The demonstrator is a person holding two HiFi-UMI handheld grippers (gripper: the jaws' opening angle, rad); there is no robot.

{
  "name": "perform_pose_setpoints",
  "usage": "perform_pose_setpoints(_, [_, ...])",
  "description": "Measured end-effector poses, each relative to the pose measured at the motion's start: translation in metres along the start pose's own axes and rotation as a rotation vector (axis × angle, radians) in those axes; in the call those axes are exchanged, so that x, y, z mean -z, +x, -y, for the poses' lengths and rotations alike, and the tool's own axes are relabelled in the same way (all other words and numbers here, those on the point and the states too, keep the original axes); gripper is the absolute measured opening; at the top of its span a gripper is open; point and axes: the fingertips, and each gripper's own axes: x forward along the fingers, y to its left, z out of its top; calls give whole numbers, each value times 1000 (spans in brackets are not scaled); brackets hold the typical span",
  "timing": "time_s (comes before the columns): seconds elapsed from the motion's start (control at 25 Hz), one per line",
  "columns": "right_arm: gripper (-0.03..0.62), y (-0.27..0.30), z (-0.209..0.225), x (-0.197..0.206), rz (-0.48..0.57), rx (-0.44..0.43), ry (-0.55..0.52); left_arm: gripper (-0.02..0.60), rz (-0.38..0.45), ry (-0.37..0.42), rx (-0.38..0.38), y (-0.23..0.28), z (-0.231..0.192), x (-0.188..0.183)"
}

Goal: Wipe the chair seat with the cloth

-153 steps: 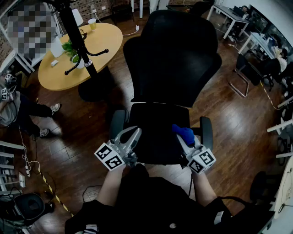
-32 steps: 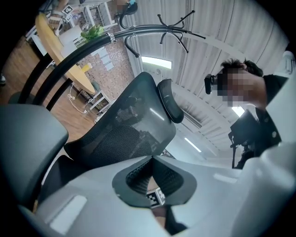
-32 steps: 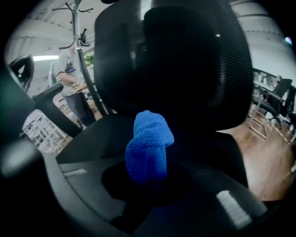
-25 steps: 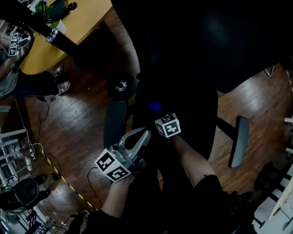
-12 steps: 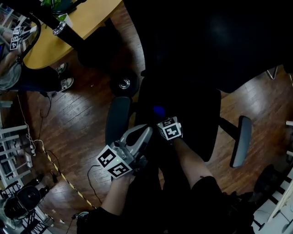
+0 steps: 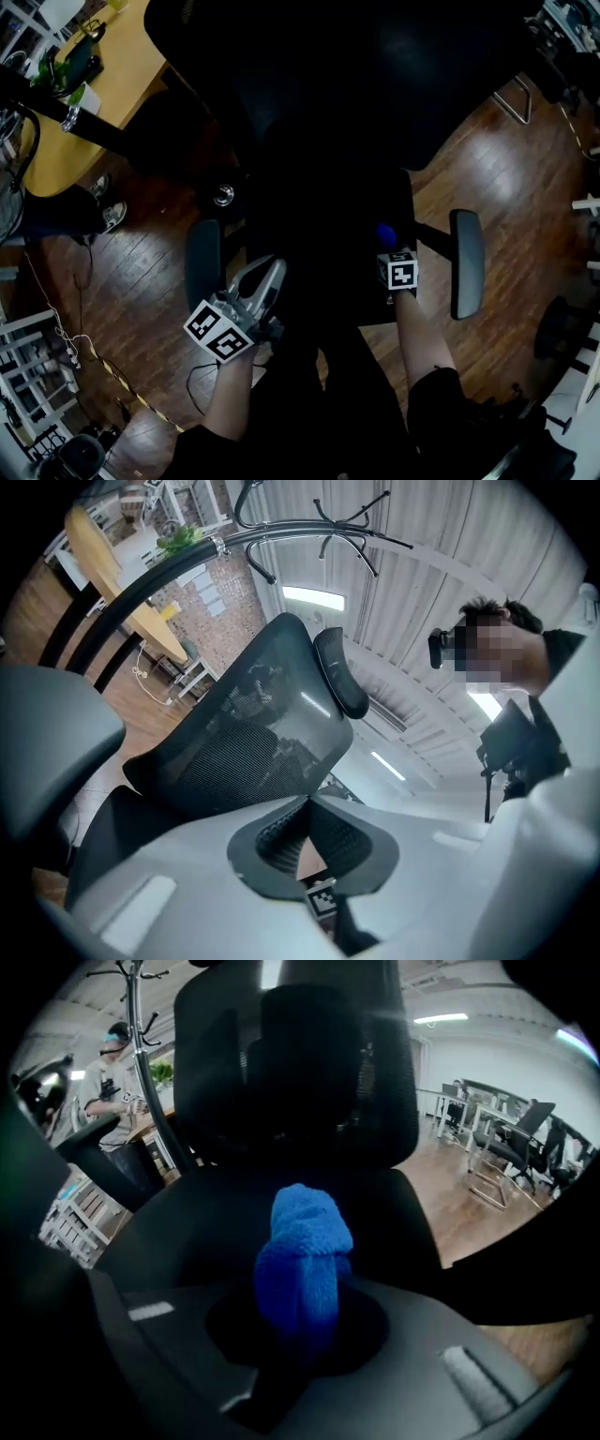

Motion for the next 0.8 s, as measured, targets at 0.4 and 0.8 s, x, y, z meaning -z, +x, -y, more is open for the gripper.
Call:
perform_pose_setpoints(0.4, [37,-24,46,8,21,85,6,0,-16,5,28,13,12,5])
perform_pose_setpoints(0.8, [37,5,-105,-38,56,-186,-27,0,69,10,-21,-25,7,-25])
